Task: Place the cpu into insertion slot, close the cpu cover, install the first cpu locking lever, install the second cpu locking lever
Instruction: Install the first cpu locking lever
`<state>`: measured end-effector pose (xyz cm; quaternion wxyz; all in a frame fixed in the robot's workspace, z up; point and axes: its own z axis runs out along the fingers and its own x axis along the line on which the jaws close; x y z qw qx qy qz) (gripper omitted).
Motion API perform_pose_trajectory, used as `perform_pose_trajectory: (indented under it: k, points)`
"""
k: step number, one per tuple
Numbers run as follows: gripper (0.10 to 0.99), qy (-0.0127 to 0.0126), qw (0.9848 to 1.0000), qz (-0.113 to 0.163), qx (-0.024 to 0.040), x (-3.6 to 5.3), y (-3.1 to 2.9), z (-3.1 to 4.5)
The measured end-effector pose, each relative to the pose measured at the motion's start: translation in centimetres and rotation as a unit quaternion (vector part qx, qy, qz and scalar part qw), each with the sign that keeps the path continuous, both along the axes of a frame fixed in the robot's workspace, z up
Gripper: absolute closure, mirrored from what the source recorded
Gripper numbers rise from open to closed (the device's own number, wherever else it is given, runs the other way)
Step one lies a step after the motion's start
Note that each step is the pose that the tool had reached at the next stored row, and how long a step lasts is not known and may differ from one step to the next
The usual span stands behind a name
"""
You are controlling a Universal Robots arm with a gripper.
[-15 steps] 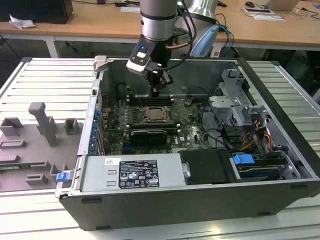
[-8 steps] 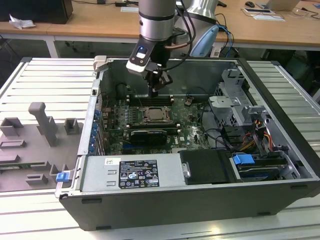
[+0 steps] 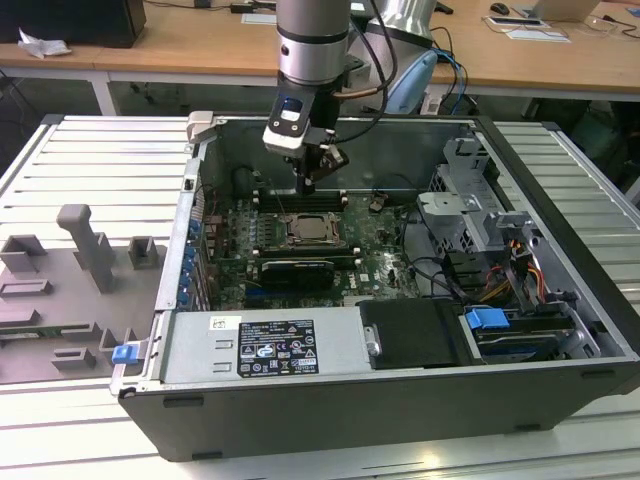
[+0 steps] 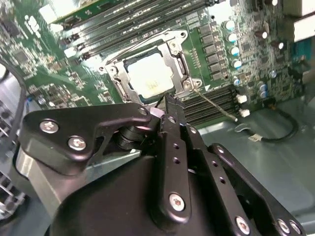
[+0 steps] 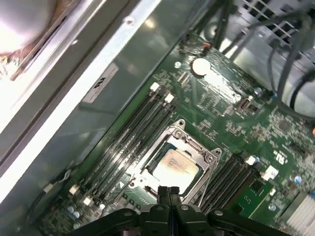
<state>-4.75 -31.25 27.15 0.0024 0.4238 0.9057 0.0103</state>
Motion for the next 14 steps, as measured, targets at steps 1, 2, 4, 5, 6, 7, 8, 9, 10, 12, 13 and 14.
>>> perform_pose_trajectory:
  k: [1, 2, 4, 5, 6, 7, 8, 9, 10, 12, 13, 14]
  points:
    - [0.98, -0.0001, 1.0, 0.008, 0.0, 0.0, 0.0, 0.0]
    - [0.98, -0.0003, 0.9997, 0.025, 0.0, 0.0, 0.0, -0.02]
    - [0.98, -0.0004, 0.9991, 0.043, 0.0001, 0.0, 0.0, -0.03]
    - [0.98, -0.0005, 0.9985, 0.055, 0.0, 0.0, 0.0, -0.04]
    - [0.98, -0.0005, 0.9975, 0.071, -0.0001, 0.0, 0.0, -0.06]
    - [0.98, -0.0005, 0.9965, 0.083, -0.0002, 0.0, 0.0, -0.07]
    - [0.98, -0.0005, 0.996, 0.089, -0.0003, 0.0, 0.0, -0.08]
    - [0.98, -0.0005, 0.9953, 0.097, -0.0003, 0.0, 0.0, -0.09]
    - [0.98, -0.0005, 0.9945, 0.105, -0.0002, 0.0, 0.0, -0.11]
    - [0.98, -0.0006, 0.9924, 0.123, -0.0002, 0.0, 0.0, -0.15]
    - [0.98, -0.0006, 0.9915, 0.13, -0.0002, 0.0, 0.0, -0.18]
    - [0.98, -0.0006, 0.9896, 0.144, -0.0002, 0.0, 0.0, -0.24]
